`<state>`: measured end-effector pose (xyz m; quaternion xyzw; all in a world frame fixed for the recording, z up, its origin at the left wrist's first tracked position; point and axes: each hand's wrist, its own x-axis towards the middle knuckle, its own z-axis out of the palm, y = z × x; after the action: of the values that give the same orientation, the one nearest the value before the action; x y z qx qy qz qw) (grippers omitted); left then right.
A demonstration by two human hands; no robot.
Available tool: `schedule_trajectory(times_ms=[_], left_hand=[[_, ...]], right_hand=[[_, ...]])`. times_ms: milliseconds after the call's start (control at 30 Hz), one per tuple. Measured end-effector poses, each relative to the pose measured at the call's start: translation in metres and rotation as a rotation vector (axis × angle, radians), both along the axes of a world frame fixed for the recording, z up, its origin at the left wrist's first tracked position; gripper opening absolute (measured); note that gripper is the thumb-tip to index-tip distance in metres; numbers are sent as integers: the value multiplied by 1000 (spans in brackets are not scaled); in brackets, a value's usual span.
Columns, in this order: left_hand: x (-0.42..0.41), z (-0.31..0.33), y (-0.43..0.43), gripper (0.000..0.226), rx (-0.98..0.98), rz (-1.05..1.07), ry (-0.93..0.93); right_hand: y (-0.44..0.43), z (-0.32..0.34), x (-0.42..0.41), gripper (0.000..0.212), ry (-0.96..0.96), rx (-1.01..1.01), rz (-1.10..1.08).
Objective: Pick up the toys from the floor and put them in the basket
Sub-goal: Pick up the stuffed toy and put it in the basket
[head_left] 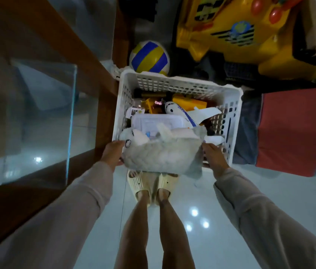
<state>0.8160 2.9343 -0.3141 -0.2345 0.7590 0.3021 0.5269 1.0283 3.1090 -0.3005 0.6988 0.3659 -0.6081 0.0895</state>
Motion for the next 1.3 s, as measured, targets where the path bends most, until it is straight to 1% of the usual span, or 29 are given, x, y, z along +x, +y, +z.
schedule_trajectory(times_ms=[133,233,267,333,367,467,533,600,700,800,900,967,1033,1100,1167,1300], left_hand=[[-10,-56,2,42,-34,-168,83],[-13,-81,3,40,-98,-303,152],[-14,-86,3,40,-122,-374,180],[-14,-93,2,40,-145,-534,251],[-14,-95,1,40,-146,-580,287],[-15,-100,-2,44,-144,-701,326],[-14,-100,-5,44,-143,-768,316],[-12,-95,-9,44,-126,-809,302],[-8,-85,-14,46,-115,-833,263],[4,-59,-19,44,-162,-858,203],[21,-17,-28,36,-145,-914,86],[35,17,-36,29,-83,-859,15],[49,56,-43,28,-40,-800,-22],[62,96,-51,30,-40,-809,-42],[74,132,-62,28,-42,-826,-50],[91,198,-88,27,-96,-883,-44]], right_hand=[[-6,-52,-14,23,8,15,90],[-4,-76,-22,38,-22,-7,147],[-4,-81,-24,39,-22,-30,149],[-5,-88,-29,39,4,-95,154],[-6,-92,-30,40,12,-120,174],[-7,-102,-33,43,17,-153,245],[-7,-104,-32,46,0,-187,271],[-8,-103,-30,48,2,-167,306],[-12,-95,-26,47,-5,-72,375],[-21,-73,-13,43,-75,-43,508],[-33,-34,9,34,-123,-125,548],[-41,-2,26,23,-130,-160,548],[-48,32,44,23,-145,-148,546],[-55,67,61,26,-169,-141,536],[-62,100,76,25,-183,-134,509],[-74,159,107,7,-190,-129,430]])
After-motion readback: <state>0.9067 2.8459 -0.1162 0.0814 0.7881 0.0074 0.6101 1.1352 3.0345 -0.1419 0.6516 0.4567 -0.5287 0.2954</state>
